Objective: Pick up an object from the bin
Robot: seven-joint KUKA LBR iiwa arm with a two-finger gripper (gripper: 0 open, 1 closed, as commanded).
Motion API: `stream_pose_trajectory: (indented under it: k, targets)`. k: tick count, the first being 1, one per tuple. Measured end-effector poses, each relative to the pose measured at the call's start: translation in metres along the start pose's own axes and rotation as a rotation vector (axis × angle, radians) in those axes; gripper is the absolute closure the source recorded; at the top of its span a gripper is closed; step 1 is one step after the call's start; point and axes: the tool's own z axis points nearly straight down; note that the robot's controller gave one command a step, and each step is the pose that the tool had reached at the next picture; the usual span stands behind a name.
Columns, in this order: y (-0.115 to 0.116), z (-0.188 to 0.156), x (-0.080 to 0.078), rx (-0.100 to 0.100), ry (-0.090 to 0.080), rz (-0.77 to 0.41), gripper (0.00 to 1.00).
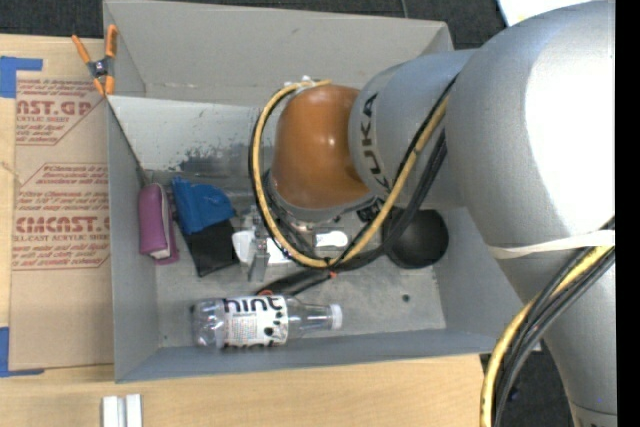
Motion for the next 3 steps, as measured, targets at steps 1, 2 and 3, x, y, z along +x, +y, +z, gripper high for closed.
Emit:
stream_pose_trajectory:
  k: [1, 2, 3]
  targets:
    - [0.003, -0.017, 0.000, -0.002, -0.001, 0.033, 1.00]
    - [0.001, 0.013, -0.012, -0.002, -0.002, 0.052, 1.00]
    - [0.000, 0.015, -0.016, -0.002, 0.000, 0.056, 1.00]
